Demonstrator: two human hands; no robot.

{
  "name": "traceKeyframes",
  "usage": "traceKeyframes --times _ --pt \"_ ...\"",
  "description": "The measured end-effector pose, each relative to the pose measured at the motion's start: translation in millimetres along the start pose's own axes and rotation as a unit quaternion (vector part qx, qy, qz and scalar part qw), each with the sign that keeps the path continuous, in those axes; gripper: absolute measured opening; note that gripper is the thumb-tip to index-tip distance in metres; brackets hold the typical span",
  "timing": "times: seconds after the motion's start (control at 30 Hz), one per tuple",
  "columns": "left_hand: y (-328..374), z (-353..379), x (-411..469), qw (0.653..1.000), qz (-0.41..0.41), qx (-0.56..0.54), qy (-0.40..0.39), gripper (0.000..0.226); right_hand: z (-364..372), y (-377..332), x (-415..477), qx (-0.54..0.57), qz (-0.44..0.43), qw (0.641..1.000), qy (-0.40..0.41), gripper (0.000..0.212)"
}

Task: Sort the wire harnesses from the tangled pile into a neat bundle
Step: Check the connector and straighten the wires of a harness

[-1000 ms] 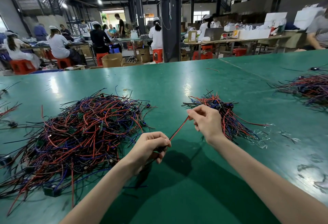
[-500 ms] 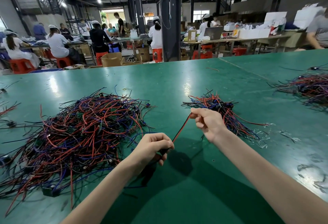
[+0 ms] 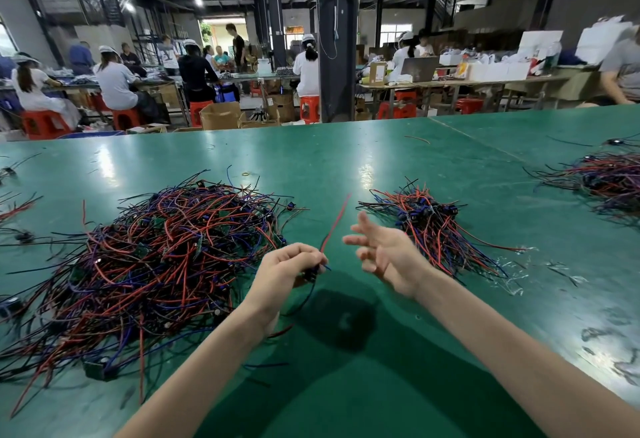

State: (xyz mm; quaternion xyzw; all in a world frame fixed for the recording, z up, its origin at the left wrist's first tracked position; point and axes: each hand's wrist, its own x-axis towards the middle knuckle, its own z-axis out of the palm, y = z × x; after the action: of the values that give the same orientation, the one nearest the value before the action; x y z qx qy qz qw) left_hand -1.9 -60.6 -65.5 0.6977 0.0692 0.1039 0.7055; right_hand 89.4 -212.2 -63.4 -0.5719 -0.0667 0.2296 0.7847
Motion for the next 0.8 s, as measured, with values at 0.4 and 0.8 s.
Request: traceKeyframes --times 0.4,0.8 --pt "4 -9 4 0.994 -0.043 -0.083 0.051 0.020 32 30 -27 -0.133 0.028 0.969 -0.205 0.004" --pt "15 -20 8 0.981 0.002 -0.150 0.125 0.009 19 8 -27 -0.235 0.024 0.945 -0.227 0.018"
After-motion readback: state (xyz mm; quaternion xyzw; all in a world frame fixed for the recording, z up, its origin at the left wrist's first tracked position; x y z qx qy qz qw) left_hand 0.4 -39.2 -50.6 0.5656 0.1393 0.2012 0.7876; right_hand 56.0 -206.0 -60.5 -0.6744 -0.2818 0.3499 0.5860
